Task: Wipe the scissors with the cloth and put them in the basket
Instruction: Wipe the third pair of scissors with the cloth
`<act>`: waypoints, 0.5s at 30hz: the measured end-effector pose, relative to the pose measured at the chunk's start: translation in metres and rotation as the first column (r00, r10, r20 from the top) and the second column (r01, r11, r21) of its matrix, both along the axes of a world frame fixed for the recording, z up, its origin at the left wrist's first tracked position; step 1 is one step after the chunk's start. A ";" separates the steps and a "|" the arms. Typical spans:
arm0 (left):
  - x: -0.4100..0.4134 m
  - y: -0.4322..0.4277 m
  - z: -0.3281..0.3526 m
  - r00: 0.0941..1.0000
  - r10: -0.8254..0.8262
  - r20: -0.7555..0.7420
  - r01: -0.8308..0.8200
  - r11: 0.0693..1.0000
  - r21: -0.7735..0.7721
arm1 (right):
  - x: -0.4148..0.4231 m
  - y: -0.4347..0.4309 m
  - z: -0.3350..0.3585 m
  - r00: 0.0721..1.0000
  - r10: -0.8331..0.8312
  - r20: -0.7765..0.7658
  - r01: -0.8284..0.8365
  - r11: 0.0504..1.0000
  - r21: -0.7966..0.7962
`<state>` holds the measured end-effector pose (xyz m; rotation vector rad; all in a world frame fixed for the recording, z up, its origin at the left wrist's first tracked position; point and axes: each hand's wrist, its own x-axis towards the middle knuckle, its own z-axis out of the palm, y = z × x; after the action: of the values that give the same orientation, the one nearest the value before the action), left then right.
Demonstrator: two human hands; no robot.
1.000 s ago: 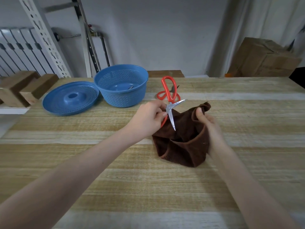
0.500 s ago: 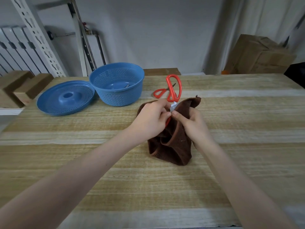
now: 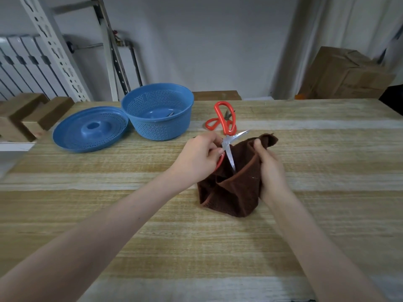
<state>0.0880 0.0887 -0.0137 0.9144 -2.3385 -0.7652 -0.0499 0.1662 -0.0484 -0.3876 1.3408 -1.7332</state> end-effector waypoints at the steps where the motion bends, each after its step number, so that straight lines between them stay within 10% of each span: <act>1: -0.001 0.000 -0.001 1.000 -0.003 -0.008 0.003 1.000 -0.009 | 0.002 0.000 0.001 0.997 0.060 0.054 -0.058 0.998 -0.036; 9: -0.004 0.008 -0.003 0.998 -0.051 0.033 0.053 0.997 -0.064 | 0.006 -0.001 0.004 0.848 0.172 -0.502 -0.187 0.982 0.021; 15: -0.005 0.006 -0.004 0.997 -0.056 0.048 0.058 0.998 -0.027 | 0.009 -0.002 -0.001 0.838 0.108 -0.536 -0.136 0.991 -0.013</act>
<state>0.0832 0.0948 -0.0177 0.8658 -2.4198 -0.7381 -0.0404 0.1644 -0.0496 -1.0260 1.6161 -1.6117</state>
